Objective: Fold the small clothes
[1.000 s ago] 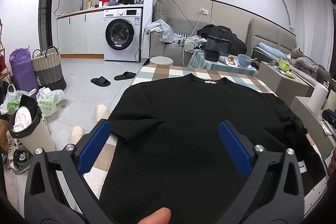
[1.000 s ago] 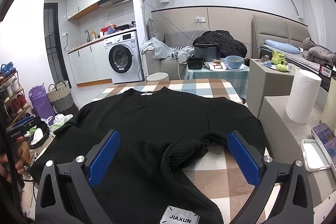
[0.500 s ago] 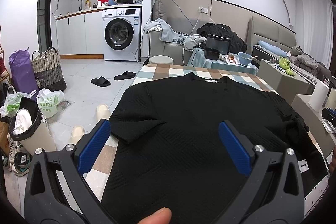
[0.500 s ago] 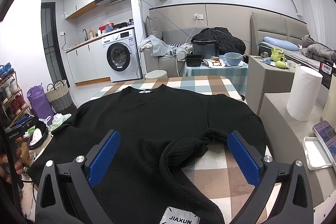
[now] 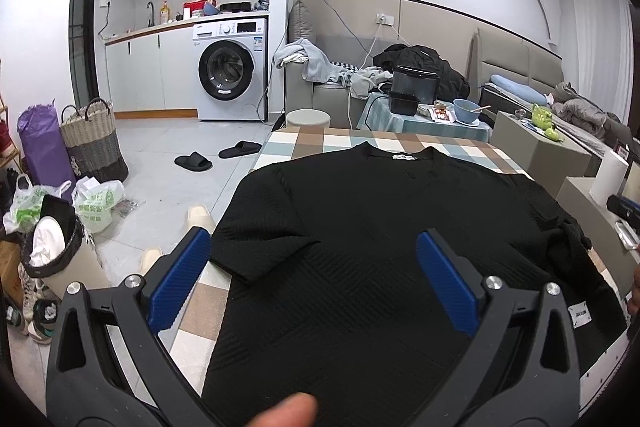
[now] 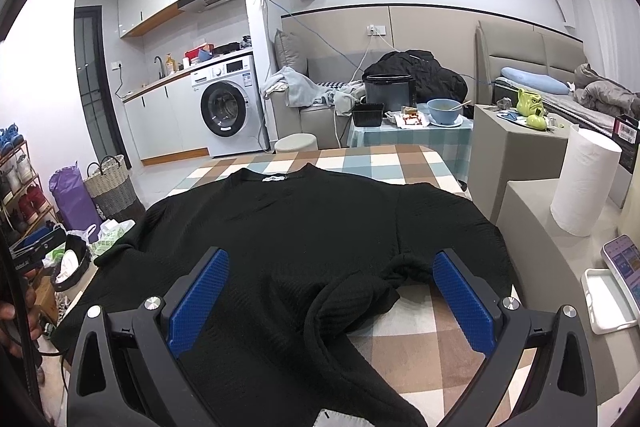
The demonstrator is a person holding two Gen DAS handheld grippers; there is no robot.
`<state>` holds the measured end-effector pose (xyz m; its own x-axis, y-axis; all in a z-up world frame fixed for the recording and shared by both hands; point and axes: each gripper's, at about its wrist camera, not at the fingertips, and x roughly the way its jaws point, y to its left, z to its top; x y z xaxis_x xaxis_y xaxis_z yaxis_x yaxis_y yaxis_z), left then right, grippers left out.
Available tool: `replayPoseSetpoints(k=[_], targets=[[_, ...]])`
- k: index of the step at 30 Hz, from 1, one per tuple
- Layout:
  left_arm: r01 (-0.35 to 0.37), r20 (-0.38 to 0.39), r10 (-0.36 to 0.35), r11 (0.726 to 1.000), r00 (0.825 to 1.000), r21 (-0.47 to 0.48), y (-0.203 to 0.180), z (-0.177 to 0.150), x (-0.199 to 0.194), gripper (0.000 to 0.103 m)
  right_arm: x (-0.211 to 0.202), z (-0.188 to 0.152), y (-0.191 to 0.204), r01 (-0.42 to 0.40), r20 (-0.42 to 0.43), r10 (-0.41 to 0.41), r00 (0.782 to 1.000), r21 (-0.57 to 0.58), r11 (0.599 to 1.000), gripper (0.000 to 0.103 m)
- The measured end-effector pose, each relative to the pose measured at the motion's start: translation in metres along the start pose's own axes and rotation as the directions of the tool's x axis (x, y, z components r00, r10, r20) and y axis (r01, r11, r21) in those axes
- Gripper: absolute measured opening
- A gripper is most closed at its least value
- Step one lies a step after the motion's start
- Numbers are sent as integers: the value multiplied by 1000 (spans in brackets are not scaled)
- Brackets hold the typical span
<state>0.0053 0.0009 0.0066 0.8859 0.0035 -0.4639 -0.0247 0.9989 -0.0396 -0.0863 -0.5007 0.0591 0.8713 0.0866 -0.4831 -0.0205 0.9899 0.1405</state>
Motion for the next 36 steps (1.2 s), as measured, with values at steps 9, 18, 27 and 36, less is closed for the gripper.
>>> replayPoseSetpoints(k=[9, 18, 27, 36], targets=[[-9, -14, 9, 1000, 1000, -2, -1, 2, 17, 102, 11, 4, -5, 12, -34, -12, 999, 11, 1000, 103], [16, -69, -23, 995, 997, -94, 20, 8, 64, 102, 27, 7, -30, 76, -79, -66, 995, 128, 989, 103], [7, -138, -19, 996, 990, -91, 39, 15, 118, 102, 48, -19, -115, 168, -250, -50, 967, 479, 861, 85], [-9, -117, 4, 999, 993, -39, 32, 17, 136, 102, 77, -51, -168, 138, -286, 122, 950, 738, 660, 74]])
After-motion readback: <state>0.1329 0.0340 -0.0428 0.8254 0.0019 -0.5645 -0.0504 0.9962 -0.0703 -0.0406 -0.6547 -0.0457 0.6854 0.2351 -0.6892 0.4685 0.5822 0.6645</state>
